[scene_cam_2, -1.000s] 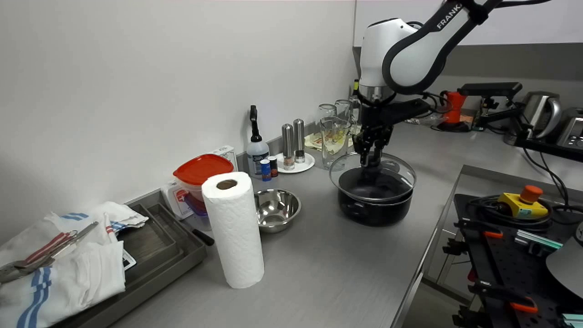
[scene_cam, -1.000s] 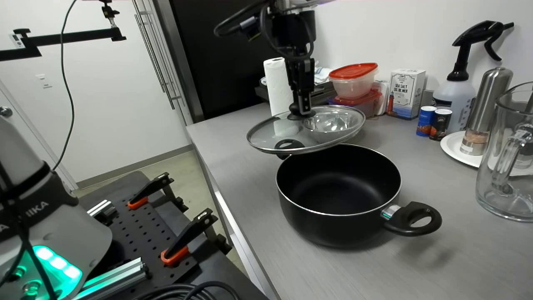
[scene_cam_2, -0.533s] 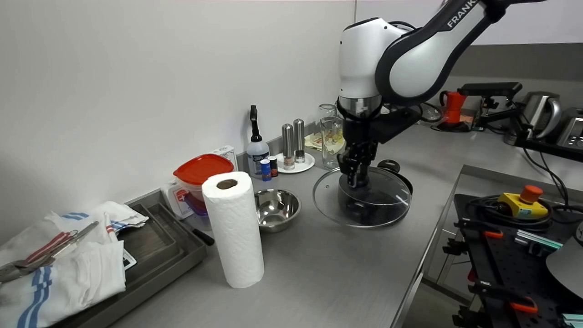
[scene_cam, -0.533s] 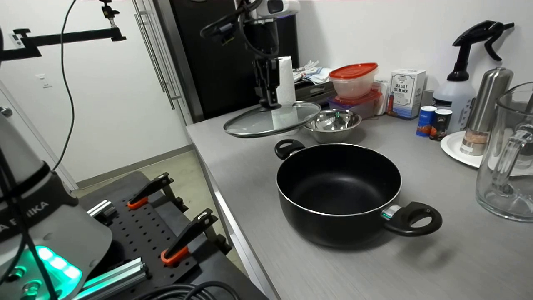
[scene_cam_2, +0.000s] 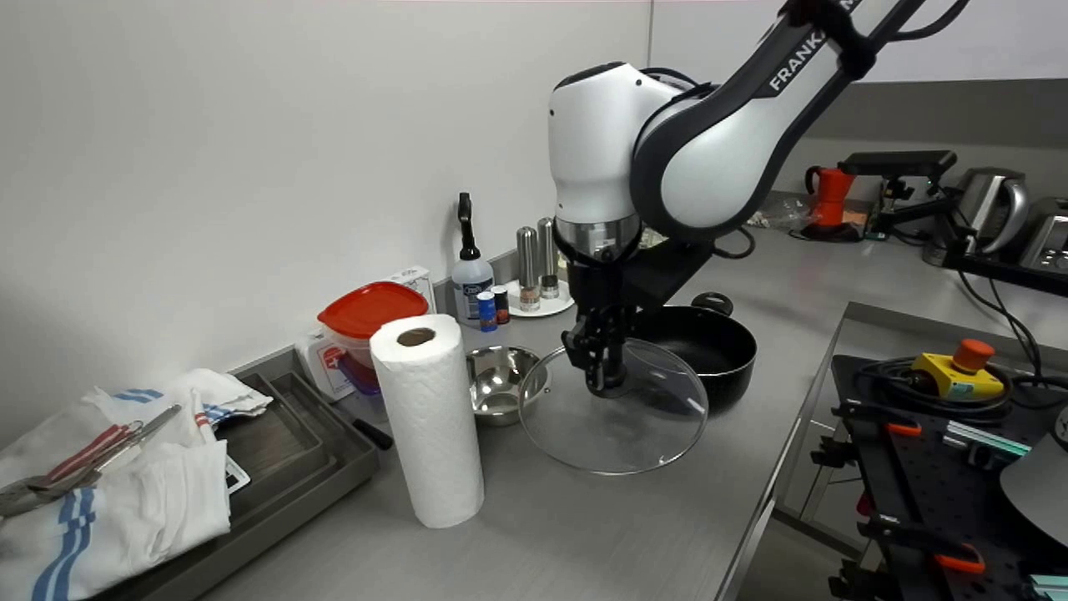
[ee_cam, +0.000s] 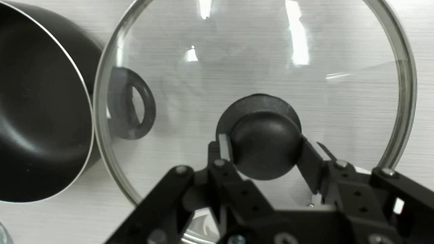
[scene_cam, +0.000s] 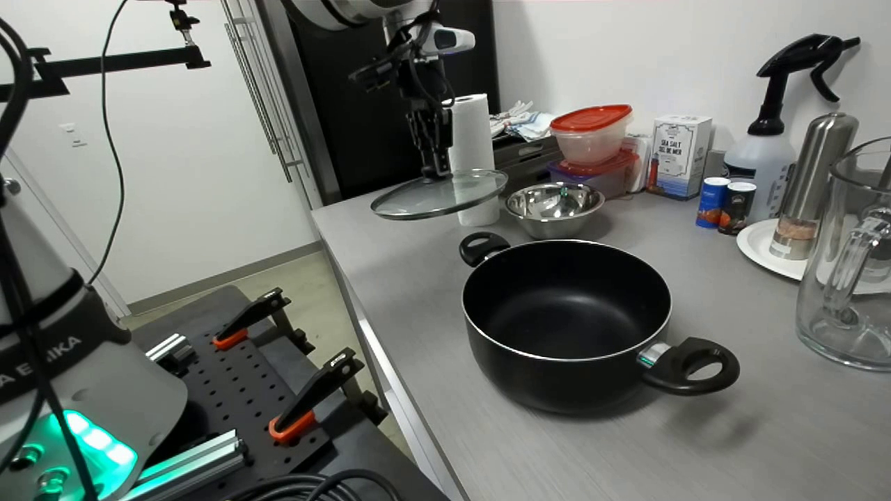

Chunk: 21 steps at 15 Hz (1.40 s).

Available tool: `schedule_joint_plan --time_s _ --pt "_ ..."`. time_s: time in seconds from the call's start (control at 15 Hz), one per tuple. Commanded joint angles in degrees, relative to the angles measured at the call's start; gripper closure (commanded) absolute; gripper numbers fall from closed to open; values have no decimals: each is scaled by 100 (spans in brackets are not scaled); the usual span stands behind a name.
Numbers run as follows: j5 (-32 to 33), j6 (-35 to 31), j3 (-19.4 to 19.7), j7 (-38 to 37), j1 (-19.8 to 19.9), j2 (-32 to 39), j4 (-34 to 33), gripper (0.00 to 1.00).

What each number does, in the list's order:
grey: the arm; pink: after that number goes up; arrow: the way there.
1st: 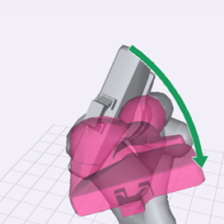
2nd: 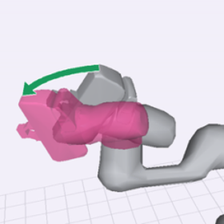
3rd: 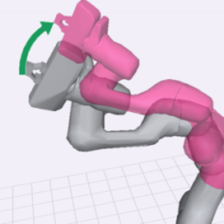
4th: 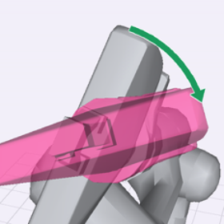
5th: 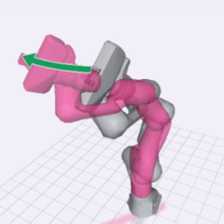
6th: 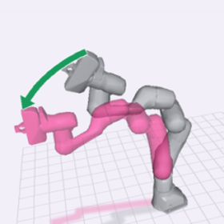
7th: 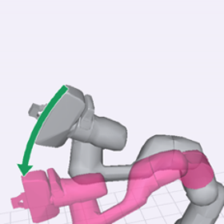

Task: Remove the lid from the black pot.

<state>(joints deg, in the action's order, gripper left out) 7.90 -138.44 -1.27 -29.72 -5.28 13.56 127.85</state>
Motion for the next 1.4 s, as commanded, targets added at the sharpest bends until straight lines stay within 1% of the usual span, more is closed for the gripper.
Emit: schedule_joint_plan --time_s 0.0,0.47,0.8,1.07,1.33 --pt "-115 44 38 187 -130 625 -704 75" --pt "-444 -198 14 750 -100 1380 -1086 75" --pt "-608 -235 19 1085 -86 1692 -1218 75" --pt "-847 -277 -51 1472 50 1870 -1255 75" --pt "-1167 -568 -152 1966 239 2020 -1197 75"
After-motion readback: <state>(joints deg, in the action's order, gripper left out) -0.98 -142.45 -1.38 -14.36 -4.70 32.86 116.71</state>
